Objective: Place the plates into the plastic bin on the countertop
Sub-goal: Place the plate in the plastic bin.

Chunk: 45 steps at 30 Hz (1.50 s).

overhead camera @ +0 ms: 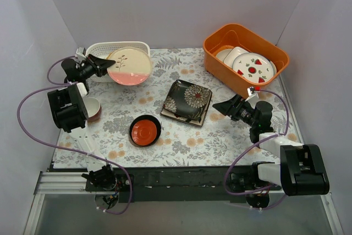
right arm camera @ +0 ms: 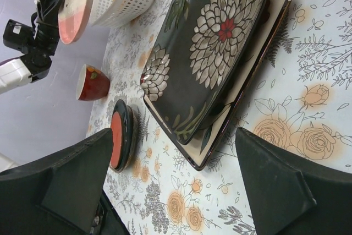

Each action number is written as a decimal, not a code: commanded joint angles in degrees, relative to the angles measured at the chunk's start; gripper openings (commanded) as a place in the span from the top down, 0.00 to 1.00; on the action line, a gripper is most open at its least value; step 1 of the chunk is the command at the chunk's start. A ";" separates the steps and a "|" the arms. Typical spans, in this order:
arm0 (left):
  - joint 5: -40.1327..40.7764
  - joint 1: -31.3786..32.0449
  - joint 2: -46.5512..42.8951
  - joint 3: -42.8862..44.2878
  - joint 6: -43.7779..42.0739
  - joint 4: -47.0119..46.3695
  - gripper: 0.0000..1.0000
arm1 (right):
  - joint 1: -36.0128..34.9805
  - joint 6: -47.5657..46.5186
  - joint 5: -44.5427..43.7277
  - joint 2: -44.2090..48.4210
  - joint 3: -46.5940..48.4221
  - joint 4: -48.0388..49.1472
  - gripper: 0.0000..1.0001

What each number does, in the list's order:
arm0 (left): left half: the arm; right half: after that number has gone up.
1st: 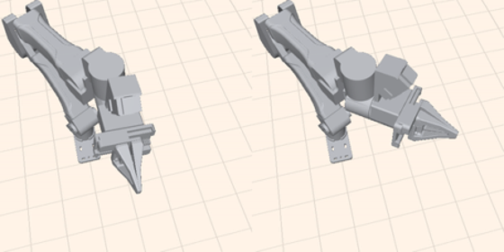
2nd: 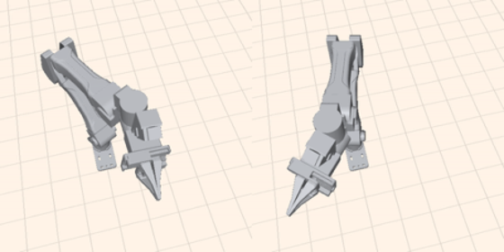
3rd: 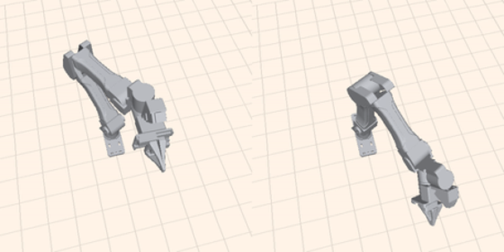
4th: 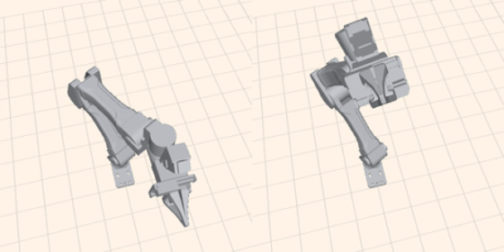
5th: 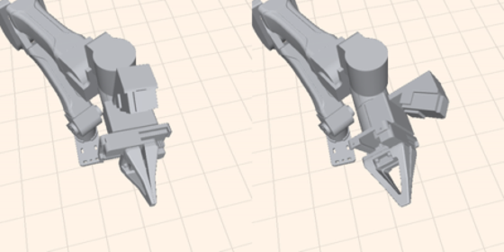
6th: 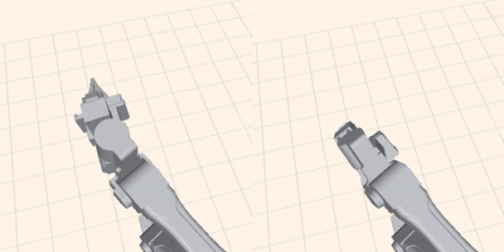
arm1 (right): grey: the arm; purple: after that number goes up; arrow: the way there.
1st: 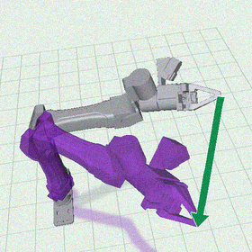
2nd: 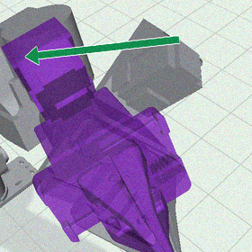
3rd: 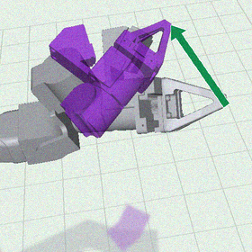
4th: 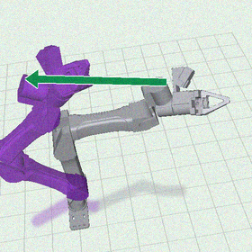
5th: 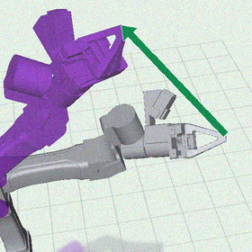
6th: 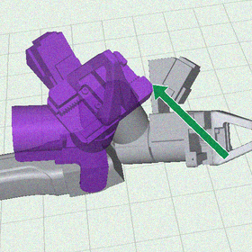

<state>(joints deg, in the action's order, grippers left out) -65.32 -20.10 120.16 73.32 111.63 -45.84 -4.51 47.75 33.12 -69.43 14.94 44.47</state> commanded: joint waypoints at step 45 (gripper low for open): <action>20.67 -1.88 3.33 21.25 -10.12 29.85 1.00 | 0.03 0.06 0.18 -2.11 1.76 2.98 0.02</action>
<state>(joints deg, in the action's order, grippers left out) -42.68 -21.41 125.29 90.02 100.29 -12.99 -4.51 47.62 32.40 -70.61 15.25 42.74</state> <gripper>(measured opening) 0.185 0.982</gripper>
